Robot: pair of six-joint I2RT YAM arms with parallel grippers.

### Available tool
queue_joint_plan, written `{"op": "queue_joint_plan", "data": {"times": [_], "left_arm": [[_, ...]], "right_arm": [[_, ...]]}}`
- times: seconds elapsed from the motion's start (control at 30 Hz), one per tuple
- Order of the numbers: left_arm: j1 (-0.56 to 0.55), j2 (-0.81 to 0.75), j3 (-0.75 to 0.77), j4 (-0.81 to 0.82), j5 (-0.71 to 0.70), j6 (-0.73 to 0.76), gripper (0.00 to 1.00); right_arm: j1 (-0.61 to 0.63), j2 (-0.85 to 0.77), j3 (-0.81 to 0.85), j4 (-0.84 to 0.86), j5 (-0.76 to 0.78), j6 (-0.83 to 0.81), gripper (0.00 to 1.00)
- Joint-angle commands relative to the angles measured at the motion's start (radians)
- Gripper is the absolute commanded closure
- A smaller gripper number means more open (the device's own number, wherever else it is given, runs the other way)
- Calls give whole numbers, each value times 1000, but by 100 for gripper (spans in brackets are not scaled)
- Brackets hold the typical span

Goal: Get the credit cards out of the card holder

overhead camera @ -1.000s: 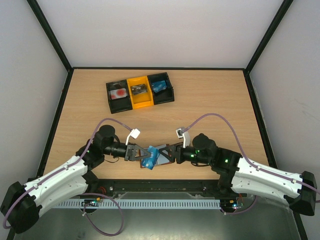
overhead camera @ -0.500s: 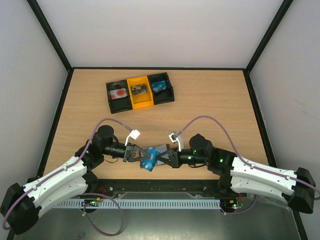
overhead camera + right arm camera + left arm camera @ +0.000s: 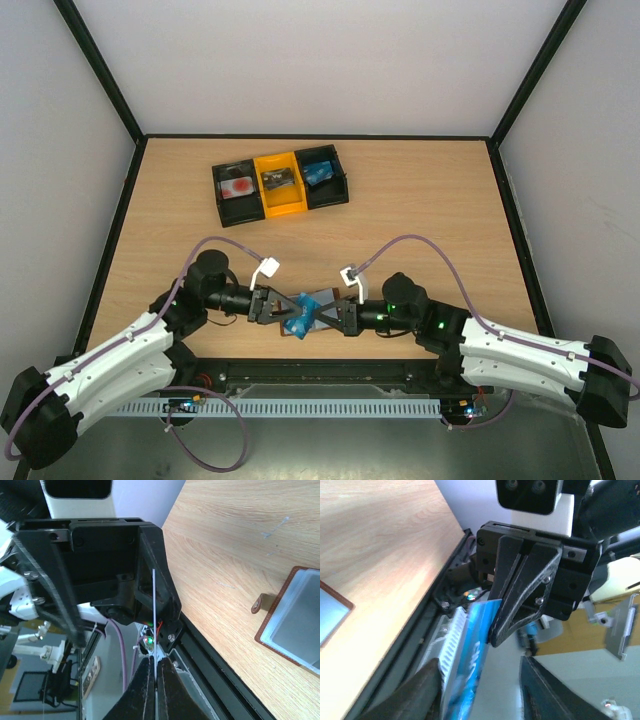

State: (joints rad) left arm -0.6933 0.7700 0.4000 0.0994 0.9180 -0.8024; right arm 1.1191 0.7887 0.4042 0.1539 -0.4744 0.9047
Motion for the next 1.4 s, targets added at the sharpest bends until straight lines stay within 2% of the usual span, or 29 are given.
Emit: {"op": "queue_joint_plan", "data": {"times": [0.0,0.1,0.27,0.43,0.63,0.67,0.8,0.87,0.93,1.03,1.1,1.27,1.37], "left_arm": [[3,-34,87,-130,-161,48,26],[3,-80,70,-86,-255,-37,21],[3,-160,-25,109,-308,-204,17],[3,-165,-39,128,-362,-222,17],[3,-144,-64,224,-328,-278,20],[3,-144,-77,251,-324,-299,25],[3,-134,-106,298,-330,-352,64],[3,-127,-112,315,-317,-358,81],[3,-125,-116,329,-300,-359,96],[3,-125,-121,330,-272,-345,98],[3,-128,-119,330,-242,-334,98],[3,-153,-108,297,-198,-308,98],[3,-156,-96,277,-185,-284,98]], "right_arm": [[4,-46,-26,82,87,44,98],[4,-83,-49,125,168,89,98],[4,-82,-77,264,247,143,98],[4,-25,-44,364,266,174,98],[4,-4,-71,463,312,229,98],[4,0,-79,479,313,239,98],[4,23,-86,501,291,261,98],[4,26,-89,500,254,259,97],[4,20,-86,466,236,240,93],[4,-17,-58,275,282,178,86],[4,-60,-50,207,311,158,82],[2,-149,-16,79,348,112,79],[2,-148,-10,66,339,106,79]]}}
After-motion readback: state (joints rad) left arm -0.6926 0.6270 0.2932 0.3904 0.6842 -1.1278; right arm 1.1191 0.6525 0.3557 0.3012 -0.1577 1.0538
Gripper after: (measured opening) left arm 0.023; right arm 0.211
